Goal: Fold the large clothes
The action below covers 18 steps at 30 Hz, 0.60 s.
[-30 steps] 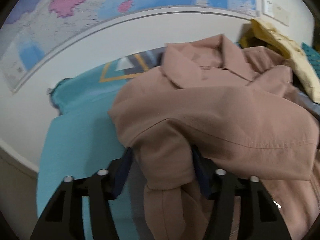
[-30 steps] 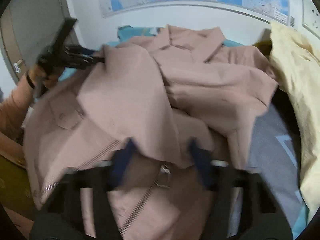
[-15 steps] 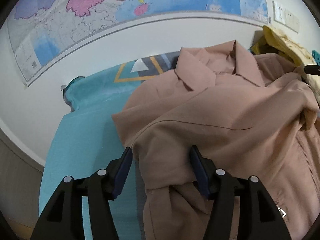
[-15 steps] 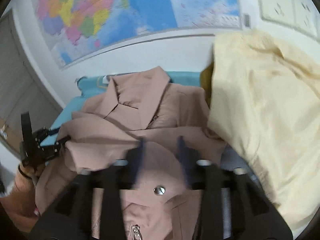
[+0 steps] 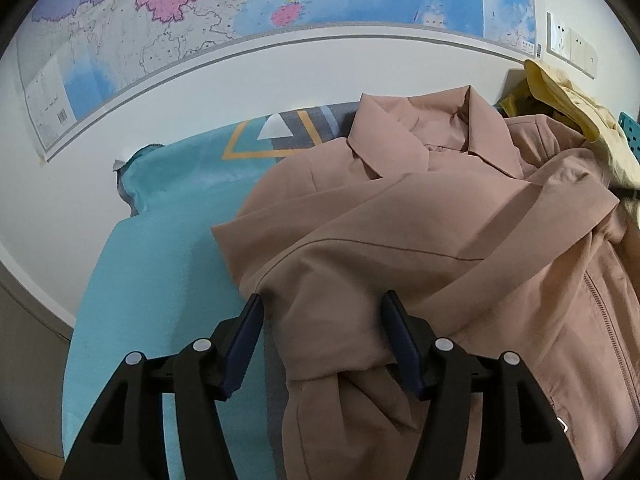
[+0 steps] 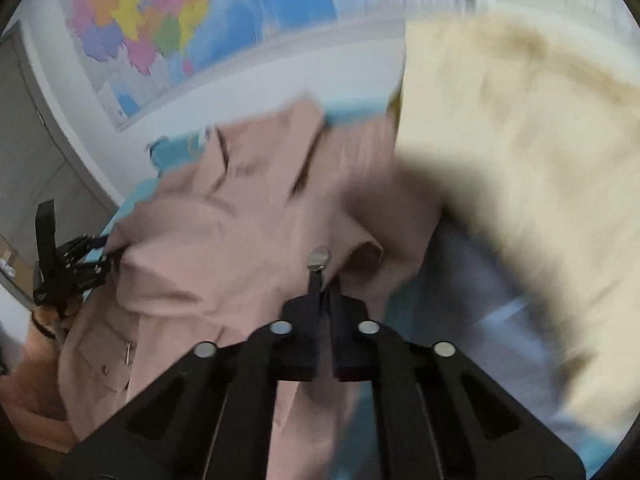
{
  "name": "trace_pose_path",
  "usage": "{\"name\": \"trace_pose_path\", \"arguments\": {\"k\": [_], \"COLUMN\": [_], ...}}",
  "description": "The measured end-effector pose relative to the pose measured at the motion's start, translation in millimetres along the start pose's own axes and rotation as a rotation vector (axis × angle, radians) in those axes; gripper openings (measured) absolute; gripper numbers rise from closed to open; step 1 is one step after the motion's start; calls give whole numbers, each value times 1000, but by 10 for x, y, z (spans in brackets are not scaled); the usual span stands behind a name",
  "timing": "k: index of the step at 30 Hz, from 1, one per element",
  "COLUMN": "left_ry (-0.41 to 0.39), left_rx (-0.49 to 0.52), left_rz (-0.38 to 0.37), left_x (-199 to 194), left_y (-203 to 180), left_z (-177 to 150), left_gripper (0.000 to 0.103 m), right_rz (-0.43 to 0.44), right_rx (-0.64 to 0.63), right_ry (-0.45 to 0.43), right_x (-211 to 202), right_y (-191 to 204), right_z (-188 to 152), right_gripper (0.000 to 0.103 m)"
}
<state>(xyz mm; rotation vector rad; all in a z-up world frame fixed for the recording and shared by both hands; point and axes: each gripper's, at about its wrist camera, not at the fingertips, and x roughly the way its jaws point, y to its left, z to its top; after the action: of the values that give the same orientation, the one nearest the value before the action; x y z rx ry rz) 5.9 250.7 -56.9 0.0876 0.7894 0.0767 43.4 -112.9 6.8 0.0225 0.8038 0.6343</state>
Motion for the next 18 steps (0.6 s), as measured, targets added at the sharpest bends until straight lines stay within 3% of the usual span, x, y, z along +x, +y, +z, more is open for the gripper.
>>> {"name": "trace_pose_path", "arguments": {"k": [2, 4, 7, 9, 12, 15, 18], "left_ry": [-23, -41, -37, -19, 18, 69, 91], "left_rx": [-13, -30, -51, -85, -82, -93, -124], "left_rz": [-35, -62, -92, -174, -202, -251, -354], "left_x": [-108, -221, -346, -448, -558, -676, -811], "left_y": [32, 72, 132, 206, 249, 279, 283], "left_z": [-8, -26, -84, -203, -432, -715, -962], "left_gripper": [60, 60, 72, 74, 78, 79, 83], "right_rz": [-35, -62, -143, -157, -143, -95, -51], "right_rx": [-11, -27, -45, -23, 47, 91, 72], "right_ry": [-52, -41, 75, 158, 119, 57, 38], "right_x": [-188, -186, 143, 358, 295, 59, -140], "right_y": [-19, -48, -104, -179, -267, -278, -184], "right_z": [110, 134, 23, -95, -195, -275, -400], "right_gripper": [3, 3, 13, 26, 47, 57, 61]}}
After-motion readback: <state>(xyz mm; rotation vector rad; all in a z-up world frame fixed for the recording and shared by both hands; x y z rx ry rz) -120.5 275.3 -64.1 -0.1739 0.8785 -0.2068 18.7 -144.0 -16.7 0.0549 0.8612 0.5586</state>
